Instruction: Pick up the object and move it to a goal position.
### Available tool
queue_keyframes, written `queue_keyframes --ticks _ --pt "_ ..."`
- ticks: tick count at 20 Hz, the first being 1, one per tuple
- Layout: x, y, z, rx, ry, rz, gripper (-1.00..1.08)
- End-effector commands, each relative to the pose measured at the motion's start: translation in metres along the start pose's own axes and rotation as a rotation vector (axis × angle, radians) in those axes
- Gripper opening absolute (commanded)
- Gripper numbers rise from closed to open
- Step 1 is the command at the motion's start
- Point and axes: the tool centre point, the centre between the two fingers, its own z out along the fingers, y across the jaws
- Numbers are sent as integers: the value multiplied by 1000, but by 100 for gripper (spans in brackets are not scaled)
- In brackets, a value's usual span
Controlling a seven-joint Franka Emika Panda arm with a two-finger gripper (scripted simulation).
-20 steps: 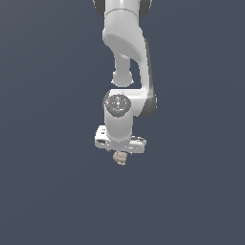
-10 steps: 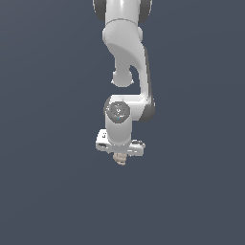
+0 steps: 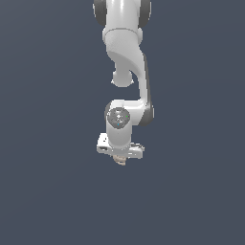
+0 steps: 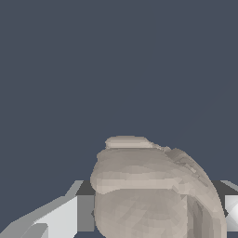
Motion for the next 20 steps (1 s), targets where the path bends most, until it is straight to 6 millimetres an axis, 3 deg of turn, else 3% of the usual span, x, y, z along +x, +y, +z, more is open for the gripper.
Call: queue_keyframes --ticks 1,12,20 --pt "0 0 0 0 0 0 -100" --pt "-1 0 -2 0 0 0 -100" --pt "-12 2 -24 0 0 0 -100"
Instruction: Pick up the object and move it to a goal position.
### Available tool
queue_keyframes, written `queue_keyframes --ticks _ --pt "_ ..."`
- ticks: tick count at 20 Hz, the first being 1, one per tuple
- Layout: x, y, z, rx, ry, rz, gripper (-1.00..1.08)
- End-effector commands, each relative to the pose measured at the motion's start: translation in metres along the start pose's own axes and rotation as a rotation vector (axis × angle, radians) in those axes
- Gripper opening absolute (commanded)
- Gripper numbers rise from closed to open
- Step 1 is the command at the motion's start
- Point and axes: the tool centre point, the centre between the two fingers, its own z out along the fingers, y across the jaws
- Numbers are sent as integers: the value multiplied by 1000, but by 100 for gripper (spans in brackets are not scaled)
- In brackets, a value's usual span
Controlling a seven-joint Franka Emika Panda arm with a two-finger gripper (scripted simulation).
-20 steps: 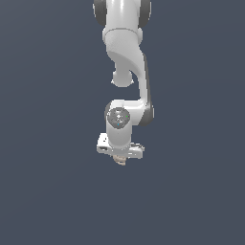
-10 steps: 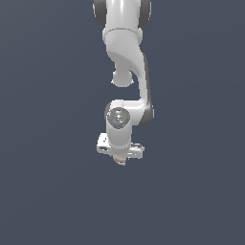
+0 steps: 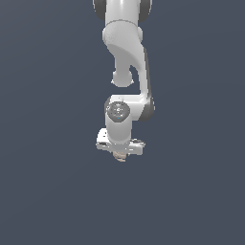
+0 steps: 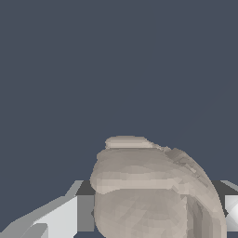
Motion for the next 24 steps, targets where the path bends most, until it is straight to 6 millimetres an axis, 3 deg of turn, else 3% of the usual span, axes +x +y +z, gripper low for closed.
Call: queue_keyframes --ticks 1,8,24 --pt "-5 1 -11 0 1 0 -100" --pt "-27 5 -56 0 1 0 -100" --pt "-95 19 -200 1 1 0 -100"
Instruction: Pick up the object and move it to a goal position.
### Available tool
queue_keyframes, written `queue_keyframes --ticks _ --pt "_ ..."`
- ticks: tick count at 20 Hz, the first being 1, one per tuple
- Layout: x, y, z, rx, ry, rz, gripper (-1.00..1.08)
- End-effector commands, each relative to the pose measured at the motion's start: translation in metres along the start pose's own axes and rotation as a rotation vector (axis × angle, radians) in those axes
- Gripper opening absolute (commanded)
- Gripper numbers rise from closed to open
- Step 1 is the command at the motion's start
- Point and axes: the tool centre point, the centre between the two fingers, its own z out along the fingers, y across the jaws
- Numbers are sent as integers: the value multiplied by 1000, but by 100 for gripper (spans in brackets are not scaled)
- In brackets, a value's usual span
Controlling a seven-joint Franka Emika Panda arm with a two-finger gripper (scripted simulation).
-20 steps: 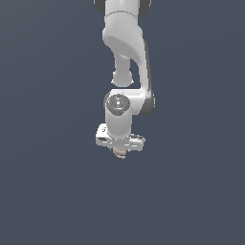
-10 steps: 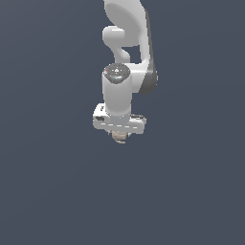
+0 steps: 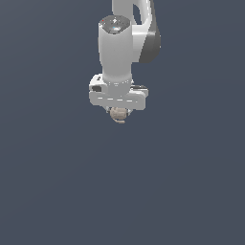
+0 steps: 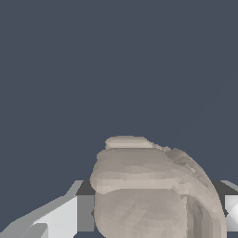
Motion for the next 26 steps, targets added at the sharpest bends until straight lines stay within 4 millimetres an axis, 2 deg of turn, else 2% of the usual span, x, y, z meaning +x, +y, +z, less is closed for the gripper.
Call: queue_keyframes --ticks 1,9,15,20,26 --pt "-12 2 -25 0 0 0 -100" --pt "-47 10 -104 0 0 0 -100" --pt "-66 14 -150 0 0 0 -100" --pt "-75 16 -174 0 0 0 -100" --pt "-78 17 -185 0 0 0 -100"
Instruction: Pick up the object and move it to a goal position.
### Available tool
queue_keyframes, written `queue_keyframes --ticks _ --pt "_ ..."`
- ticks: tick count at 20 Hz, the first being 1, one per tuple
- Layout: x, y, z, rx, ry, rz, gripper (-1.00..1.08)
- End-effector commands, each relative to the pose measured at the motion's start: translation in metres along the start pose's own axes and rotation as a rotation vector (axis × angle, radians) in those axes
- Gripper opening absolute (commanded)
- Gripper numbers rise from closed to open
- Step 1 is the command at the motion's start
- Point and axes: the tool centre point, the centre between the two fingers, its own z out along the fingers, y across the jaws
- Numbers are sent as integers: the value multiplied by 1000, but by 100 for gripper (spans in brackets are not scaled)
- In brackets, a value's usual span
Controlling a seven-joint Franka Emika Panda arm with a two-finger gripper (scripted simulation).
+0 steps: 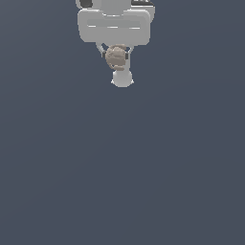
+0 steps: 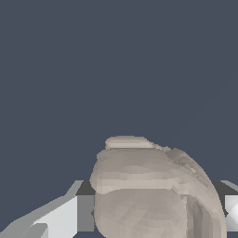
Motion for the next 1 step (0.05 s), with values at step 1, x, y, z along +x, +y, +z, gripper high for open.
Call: queue_keyframes --ticks 1 --pt "0 0 -2 0 -1 0 -100"
